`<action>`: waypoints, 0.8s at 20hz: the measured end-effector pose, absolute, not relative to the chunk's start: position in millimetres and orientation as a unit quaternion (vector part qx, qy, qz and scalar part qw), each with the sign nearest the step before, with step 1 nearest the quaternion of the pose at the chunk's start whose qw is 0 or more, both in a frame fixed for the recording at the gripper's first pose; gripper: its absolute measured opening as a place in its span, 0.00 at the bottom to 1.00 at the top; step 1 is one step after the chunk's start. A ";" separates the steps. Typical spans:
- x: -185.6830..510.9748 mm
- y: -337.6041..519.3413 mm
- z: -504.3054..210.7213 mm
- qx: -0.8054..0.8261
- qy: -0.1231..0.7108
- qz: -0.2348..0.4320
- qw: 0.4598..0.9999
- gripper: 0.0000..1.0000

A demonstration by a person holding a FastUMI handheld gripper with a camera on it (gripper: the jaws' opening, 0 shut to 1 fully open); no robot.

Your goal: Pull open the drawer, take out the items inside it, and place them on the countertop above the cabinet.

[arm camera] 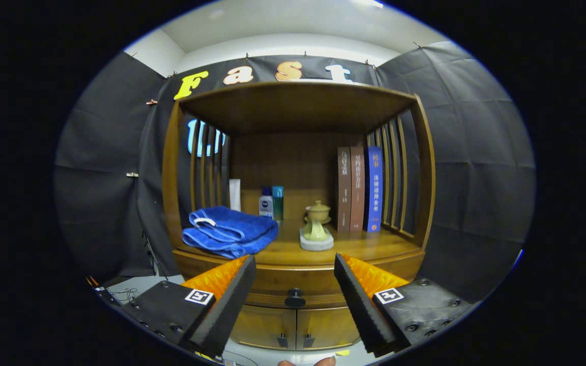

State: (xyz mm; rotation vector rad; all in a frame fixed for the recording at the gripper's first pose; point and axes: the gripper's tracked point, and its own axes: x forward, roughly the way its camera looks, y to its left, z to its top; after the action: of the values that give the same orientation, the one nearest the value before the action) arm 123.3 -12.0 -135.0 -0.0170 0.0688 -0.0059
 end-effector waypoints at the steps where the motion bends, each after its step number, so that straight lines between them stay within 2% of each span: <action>1: 116.5 -10.5 -123.1 -0.009 0.032 -0.004 0.999 0.99; 11: 48.1 -10.7 -31.2 0.019 0.019 -0.012 1.000 0.99; 16: 22.8 -6.9 -11.1 0.014 0.007 0.001 1.000 0.99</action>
State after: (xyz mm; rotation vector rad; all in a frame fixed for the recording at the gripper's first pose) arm 22.8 -6.9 -11.1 0.0283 0.0140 0.0017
